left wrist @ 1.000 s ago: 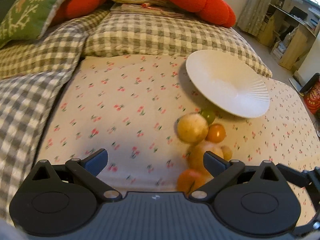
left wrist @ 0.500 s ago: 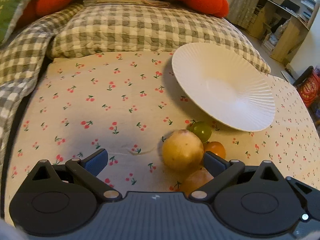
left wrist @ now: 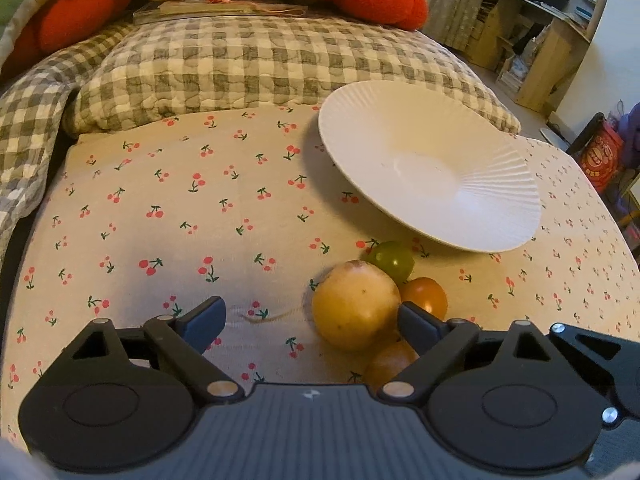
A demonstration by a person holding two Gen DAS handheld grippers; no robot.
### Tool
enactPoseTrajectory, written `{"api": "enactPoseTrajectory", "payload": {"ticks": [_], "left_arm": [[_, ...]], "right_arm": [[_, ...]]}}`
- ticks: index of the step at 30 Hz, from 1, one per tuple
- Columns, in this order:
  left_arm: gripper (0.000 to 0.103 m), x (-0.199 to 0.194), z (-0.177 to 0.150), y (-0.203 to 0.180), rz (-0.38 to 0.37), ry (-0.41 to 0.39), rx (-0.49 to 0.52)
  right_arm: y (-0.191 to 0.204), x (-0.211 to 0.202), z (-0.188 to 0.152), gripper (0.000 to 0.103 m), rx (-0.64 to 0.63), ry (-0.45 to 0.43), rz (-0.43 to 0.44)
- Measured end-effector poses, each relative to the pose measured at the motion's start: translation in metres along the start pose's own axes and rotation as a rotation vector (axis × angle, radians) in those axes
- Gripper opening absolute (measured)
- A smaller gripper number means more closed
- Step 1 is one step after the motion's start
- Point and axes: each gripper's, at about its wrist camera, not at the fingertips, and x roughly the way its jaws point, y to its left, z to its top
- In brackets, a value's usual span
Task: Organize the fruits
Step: 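Grasp a large yellow fruit with the left tool while the right tool grasps the other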
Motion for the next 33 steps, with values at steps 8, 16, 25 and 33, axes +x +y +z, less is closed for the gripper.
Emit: {"api": "enactPoseTrajectory", "payload": {"ticks": [8, 16, 25, 33], "left_arm": [[0.089, -0.001, 0.001, -0.001, 0.005, -0.003, 0.014], [0.089, -0.002, 0.001, 0.001, 0.001, -0.008, 0.014], [0.083, 0.002, 0.0, -0.003, -0.017, -0.016, 0.029], [0.044, 0.008, 0.0, -0.005, -0.112, -0.022, 0.009]], "right_arm": [[-0.001, 0.004, 0.003, 0.042, -0.004, -0.005, 0.015], [-0.015, -0.016, 0.006, 0.038, 0.069, -0.014, 0.085], [-0.035, -0.026, -0.004, 0.024, 0.133, -0.033, 0.157], [-0.024, -0.008, 0.0, 0.047, 0.097, -0.037, 0.121]]}}
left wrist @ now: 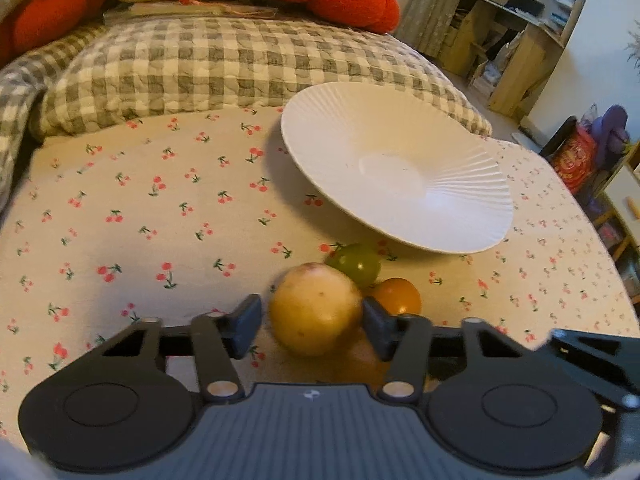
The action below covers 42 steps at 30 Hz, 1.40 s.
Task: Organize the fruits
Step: 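Grasp a large yellow fruit with the left tool while the right tool grasps the other, then carry both yellow fruits onto the white plate and open both tools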
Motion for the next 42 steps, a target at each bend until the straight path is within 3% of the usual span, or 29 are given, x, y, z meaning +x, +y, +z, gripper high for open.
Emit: {"api": "enactPoseTrajectory", "payload": {"ticks": [7, 15, 24, 34, 42], "left_arm": [[0.042, -0.001, -0.001, 0.007, -0.018, -0.006, -0.03], [0.042, -0.005, -0.004, 0.004, 0.012, -0.011, -0.013], [0.041, -0.016, -0.003, -0.004, 0.106, -0.036, 0.041], [0.041, -0.03, 0.005, -0.011, 0.134, -0.054, 0.042], [0.041, -0.037, 0.016, -0.011, 0.057, -0.09, -0.003]], "right_arm": [[0.007, 0.014, -0.005, 0.044, -0.079, 0.005, -0.035], [-0.003, -0.005, -0.001, 0.044, -0.007, 0.005, -0.018], [-0.013, -0.024, 0.004, 0.043, 0.023, -0.021, -0.036], [-0.029, -0.038, 0.017, 0.043, 0.052, -0.064, -0.05], [-0.06, -0.039, 0.039, 0.043, 0.12, -0.12, -0.082]]}}
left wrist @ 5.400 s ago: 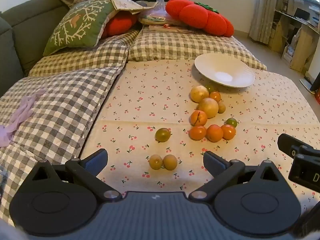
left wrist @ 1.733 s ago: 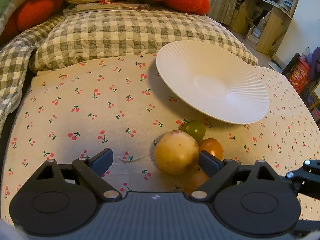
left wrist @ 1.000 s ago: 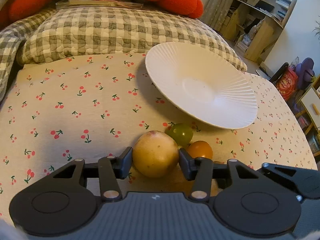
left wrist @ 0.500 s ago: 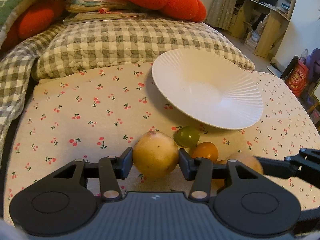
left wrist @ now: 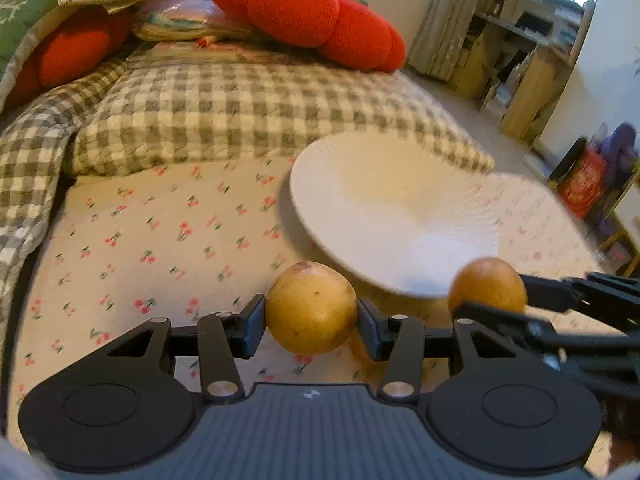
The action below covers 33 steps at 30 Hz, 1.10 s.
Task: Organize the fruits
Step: 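Carry both yellow fruits onto the white plate and open both tools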
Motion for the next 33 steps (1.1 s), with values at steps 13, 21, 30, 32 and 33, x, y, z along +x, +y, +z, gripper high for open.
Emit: {"api": "enactPoseTrajectory", "payload": {"ticks": [13, 21, 30, 32, 33], "left_arm": [[0.041, 0.044, 0.043, -0.034, -0.067, -0.028, 0.016], [0.042, 0.073, 0.055, -0.031, -0.086, -0.002, -0.037], [0.042, 0.086, 0.056, -0.029, -0.122, 0.024, -0.086], [0.042, 0.088, 0.056, -0.026, -0.134, 0.03, -0.106], [0.042, 0.089, 0.056, -0.026, -0.142, 0.031, -0.115]], "right_arm": [[-0.069, 0.049, 0.014, 0.043, 0.199, 0.008, 0.02], [-0.069, 0.06, 0.016, 0.043, 0.124, -0.037, 0.03], [-0.06, 0.068, 0.013, 0.044, 0.048, -0.057, 0.043], [-0.061, 0.071, 0.011, 0.044, 0.044, -0.05, 0.045], [-0.062, 0.072, 0.01, 0.044, 0.042, -0.05, 0.041]]}}
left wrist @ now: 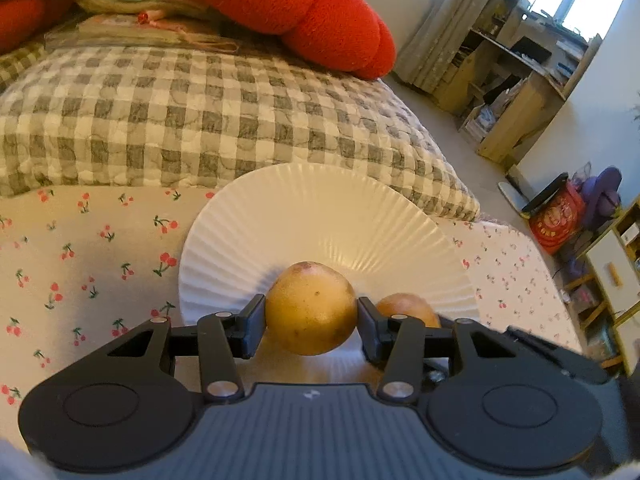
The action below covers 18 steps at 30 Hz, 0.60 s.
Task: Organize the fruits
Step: 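Carry both yellow fruits onto the white plate and open both tools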
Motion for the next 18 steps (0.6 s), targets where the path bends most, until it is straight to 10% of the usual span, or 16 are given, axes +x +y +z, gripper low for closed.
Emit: {"api": "enactPoseTrajectory", "payload": {"ticks": [18], "left_arm": [[0.043, -0.004, -0.001, 0.0, 0.012, -0.014, 0.025]], "right_arm": [[0.007, -0.013, 0.005, 0.058, -0.05, -0.023, -0.027]]}}
